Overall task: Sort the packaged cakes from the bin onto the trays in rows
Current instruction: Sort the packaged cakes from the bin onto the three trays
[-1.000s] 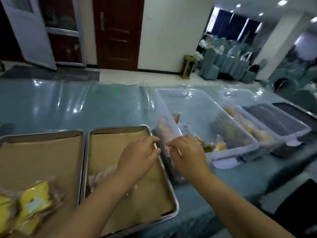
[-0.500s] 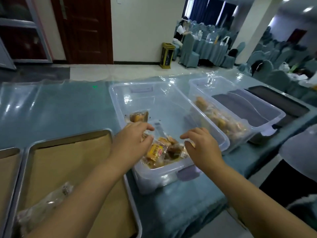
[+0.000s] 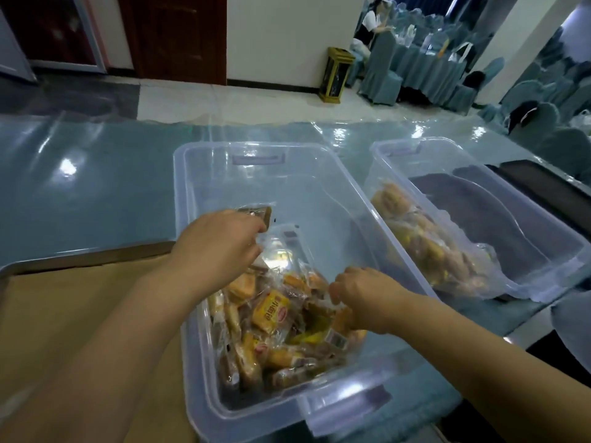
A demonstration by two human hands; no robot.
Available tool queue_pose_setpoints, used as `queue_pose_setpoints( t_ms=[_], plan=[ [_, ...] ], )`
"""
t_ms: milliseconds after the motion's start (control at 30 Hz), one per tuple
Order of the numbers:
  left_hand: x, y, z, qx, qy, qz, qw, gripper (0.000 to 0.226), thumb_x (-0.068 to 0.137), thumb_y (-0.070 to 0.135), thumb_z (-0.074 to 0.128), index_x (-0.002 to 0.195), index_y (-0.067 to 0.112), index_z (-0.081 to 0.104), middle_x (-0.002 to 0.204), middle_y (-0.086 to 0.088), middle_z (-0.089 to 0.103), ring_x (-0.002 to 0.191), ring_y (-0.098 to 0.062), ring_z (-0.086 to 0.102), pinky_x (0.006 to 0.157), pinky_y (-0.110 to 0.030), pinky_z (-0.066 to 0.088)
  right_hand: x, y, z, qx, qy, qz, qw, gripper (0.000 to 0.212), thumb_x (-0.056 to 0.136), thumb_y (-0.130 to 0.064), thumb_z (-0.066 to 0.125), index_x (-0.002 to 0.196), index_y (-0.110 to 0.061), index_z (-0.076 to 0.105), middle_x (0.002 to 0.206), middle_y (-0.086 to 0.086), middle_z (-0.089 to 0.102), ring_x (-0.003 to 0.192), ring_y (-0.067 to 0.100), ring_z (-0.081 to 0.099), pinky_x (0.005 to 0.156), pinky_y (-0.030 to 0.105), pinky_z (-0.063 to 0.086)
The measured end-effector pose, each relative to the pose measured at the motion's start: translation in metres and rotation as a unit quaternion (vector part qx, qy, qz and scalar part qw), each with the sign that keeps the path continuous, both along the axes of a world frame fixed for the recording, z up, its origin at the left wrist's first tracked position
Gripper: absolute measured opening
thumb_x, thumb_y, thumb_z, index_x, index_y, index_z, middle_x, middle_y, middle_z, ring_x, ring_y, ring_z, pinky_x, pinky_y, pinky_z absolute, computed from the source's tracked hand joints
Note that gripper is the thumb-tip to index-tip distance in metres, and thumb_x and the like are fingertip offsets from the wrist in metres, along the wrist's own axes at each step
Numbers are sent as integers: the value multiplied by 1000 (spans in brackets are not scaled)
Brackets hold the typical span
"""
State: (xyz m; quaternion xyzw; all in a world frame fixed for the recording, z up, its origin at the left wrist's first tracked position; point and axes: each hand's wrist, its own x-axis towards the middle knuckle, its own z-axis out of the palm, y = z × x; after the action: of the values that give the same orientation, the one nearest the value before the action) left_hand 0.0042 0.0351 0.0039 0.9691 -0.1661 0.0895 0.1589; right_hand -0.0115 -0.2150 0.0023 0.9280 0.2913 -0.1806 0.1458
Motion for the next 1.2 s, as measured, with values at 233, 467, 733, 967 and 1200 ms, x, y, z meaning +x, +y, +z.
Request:
queue_pose_setpoints(
  t_ms=[233,467,733,967,1200],
  plan=[
    [5,2,-10,9,20,14,1000,26,87,39,51,109,27,61,104,4,65,95,-19,58,73,-36,50,53,-3,33,108,-10,-107,988,27,76,-33,66,66,-25,43,69,-9,49,67,15,48,49,24,31],
    [7,3,-15,8,22,28,999,21,86,38,52,100,26,61,96,4,66,86,-17,59,70,-36,51,93,25,-35,73,-121,-104,984,19,93,-31,51,89,-12,53,89,6,51,83,29,60,63,32,43],
    [6,6,-17,-8,6,64,998,25,85,44,48,100,28,61,89,7,65,81,-16,59,63,-32,48,100,38,-89,41,60,-154,985,68,86,-46,57,136,-13,25,122,16,49,106,35,56,83,40,45],
    [8,5,-18,9,-6,87,996,26,84,46,49,93,26,63,85,7,64,76,-15,58,55,-27,36,91,55,-106,-147,30,10,989,60,84,-55,51,130,-17,44,126,14,45,110,36,51,77,47,50],
    [7,5,-15,23,4,107,994,24,84,45,47,87,26,62,76,9,61,67,-10,54,51,-26,37,106,49,-84,-31,55,-69,996,34,92,-38,47,115,-16,56,116,9,54,97,26,58,75,34,43]
  ],
)
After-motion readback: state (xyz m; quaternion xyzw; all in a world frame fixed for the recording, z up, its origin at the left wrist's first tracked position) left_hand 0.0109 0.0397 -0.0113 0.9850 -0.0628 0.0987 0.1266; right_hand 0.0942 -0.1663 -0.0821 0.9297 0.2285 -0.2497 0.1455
